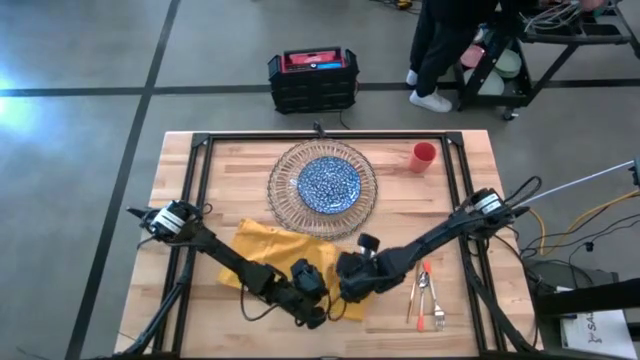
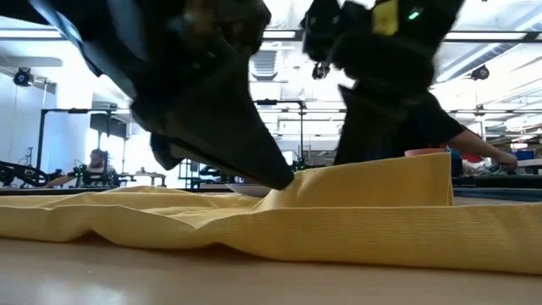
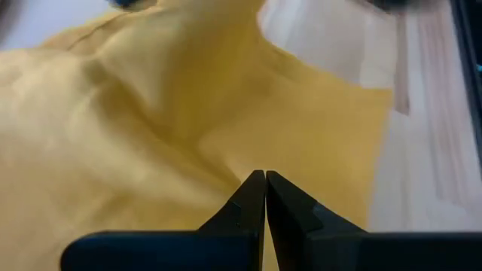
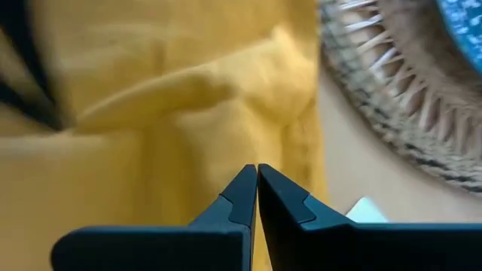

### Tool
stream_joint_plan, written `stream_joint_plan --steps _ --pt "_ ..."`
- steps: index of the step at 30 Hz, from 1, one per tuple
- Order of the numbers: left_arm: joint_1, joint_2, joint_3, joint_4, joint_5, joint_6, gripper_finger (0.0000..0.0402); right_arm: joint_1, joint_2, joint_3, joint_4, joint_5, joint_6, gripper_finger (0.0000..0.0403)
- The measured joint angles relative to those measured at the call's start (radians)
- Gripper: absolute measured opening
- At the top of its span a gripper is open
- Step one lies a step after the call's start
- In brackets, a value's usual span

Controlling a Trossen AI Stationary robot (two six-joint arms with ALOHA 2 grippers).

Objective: Set table place
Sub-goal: Fold the yellow napkin

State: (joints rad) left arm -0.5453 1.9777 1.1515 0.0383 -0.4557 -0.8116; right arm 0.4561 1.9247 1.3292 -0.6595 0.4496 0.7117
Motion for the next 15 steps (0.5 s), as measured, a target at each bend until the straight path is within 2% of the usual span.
stream_joint_plan --steps 3,7,15 --pt "0.001 0.011 0.0 -0.004 0.058 -0.002 0.0 0.021 0.001 0.004 -0.01 0.009 0.01 0.0" --pt "-0.023 0.019 -0.005 -0.043 0.187 -0.062 0.0 0.036 -0.002 0.009 -0.077 0.027 0.038 0.0" --pt "-0.142 0.012 -0.028 -0.109 0.246 -0.215 0.0 0.058 -0.004 0.016 -0.184 0.021 0.073 0.0"
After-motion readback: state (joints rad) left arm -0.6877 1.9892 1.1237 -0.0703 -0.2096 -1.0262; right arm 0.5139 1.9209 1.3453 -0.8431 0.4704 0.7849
